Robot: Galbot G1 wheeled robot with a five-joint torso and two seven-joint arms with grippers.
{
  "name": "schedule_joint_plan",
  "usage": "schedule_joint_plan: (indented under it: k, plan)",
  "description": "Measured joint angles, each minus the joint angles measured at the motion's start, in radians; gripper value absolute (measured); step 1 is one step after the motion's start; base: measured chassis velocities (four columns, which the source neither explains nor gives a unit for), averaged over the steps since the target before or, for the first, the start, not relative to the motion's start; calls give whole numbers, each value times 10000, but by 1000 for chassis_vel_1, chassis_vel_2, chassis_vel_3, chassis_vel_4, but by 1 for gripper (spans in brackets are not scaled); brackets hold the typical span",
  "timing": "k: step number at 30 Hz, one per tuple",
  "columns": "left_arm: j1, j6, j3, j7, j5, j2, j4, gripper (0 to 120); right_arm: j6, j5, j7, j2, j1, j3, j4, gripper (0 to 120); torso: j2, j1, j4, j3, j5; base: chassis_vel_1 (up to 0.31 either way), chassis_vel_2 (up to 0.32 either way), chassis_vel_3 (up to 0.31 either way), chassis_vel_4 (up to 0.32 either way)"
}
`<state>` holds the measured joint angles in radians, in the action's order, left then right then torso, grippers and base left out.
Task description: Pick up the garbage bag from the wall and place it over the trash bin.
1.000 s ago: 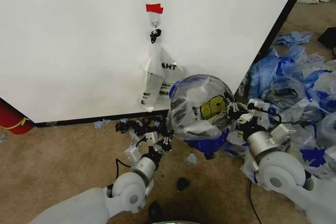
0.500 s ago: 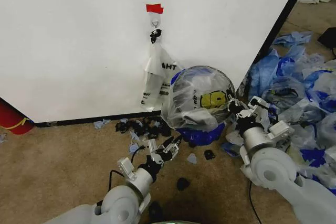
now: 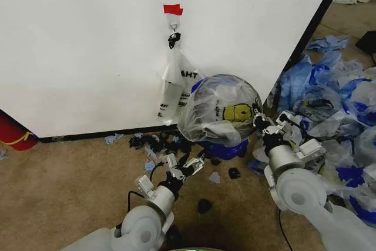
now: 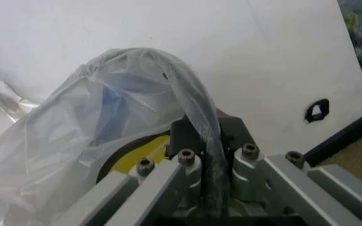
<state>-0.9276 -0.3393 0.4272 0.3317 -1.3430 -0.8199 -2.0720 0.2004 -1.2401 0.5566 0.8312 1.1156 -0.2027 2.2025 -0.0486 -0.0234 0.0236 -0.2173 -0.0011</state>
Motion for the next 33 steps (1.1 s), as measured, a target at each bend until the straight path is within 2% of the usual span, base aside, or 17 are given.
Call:
schedule_joint_plan:
  k: [8,15,28,33]
  plan:
    - [-260,-22,-162,-131,-425,71,-90,100,2,236,-123,-119,100,16,-41,0,0,0,0,0,0,0,0,0,0]
    - [-452,-109,-466,-672,-1121,228,-556,100,2,334,-149,-138,136,65,-55,0,0,0,1,0,1,0,0,0,0]
    - [-432,41,-145,-441,-1135,-433,-687,100,-6,350,-140,-140,114,41,130,0,0,0,1,0,1,0,0,0,0]
    - [-345,-76,9,-351,-859,-673,-426,100,-13,408,-139,-157,122,35,157,0,0,0,0,0,1,0,0,0,0]
